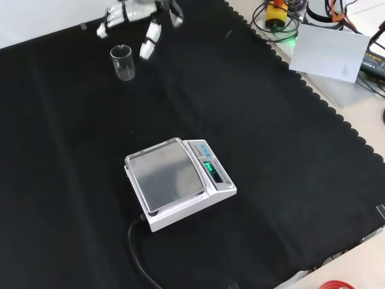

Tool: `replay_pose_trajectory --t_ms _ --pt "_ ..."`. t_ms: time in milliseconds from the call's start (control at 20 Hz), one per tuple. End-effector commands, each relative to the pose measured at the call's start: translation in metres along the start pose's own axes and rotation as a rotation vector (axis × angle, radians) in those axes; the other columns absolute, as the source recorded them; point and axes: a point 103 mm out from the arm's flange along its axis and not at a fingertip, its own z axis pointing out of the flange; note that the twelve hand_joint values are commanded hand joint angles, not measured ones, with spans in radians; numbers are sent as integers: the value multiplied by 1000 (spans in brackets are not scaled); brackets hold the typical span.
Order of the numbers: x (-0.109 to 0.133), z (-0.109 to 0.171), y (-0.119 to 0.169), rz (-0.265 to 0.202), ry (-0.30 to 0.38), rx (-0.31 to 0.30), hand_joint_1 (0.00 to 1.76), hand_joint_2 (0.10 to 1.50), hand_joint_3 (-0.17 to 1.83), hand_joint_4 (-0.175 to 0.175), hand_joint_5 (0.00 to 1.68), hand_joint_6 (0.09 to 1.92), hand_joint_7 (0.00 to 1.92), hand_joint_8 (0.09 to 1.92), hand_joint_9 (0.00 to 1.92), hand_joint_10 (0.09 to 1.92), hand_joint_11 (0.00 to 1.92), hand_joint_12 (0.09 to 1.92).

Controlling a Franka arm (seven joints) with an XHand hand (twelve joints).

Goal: Pick up the beaker.

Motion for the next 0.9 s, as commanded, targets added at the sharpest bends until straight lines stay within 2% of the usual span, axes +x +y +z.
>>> replay_pose_trajectory --t_ms 50,350,500,650,900 --pt "-33 29 43 63 42 23 462 714 32 98 17 87 14 582 138 874 0 1471" --pt "-83 32 59 134 50 28 462 714 31 99 18 87 13 587 139 874 0 1471" --pt "-93 39 63 136 36 43 461 714 31 99 20 87 14 589 139 874 0 1471" --pt "-87 48 66 116 46 56 461 714 31 99 21 87 15 592 139 874 0 1471" --pt "-55 59 71 56 37 63 465 715 29 100 48 87 40 609 147 875 0 1482"
